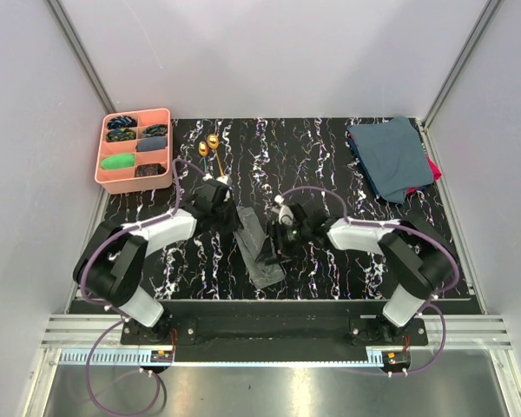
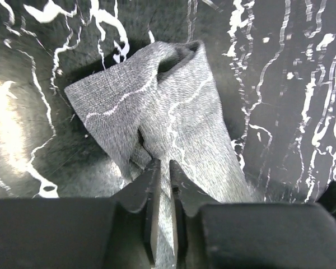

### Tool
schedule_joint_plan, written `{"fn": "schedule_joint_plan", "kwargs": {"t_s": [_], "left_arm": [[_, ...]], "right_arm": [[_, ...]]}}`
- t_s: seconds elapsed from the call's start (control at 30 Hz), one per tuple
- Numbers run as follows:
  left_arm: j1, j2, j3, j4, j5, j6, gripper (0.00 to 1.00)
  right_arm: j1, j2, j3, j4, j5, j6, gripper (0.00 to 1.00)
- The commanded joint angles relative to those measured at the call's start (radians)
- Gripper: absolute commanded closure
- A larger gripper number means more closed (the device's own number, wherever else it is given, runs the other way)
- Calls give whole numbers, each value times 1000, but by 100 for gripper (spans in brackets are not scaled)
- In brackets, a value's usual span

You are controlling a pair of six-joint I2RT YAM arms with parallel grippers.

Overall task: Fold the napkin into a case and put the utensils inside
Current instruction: Stuff the top corner of the smaller-rectangle-folded napkin into the folded napkin, then turn over the 2/3 rectangle folded napkin from the folded napkin.

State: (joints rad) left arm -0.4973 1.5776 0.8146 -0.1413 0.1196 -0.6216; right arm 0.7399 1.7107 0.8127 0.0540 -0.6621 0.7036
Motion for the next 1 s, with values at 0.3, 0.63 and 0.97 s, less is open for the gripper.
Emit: {"fn": "schedule_joint_plan", "kwargs": {"t_s": [0.3, 0.63, 0.97], "left_arm": [[3, -189, 47, -98, -44, 34, 71], [63, -451, -63, -285, -325, -214, 59], [144, -577, 9, -616, -425, -333, 58]], "right_arm": [[-123, -88, 16, -132, -7, -134, 34], [32, -33, 326, -511, 392, -343, 19], [185, 233, 643, -714, 657, -274, 25]]}}
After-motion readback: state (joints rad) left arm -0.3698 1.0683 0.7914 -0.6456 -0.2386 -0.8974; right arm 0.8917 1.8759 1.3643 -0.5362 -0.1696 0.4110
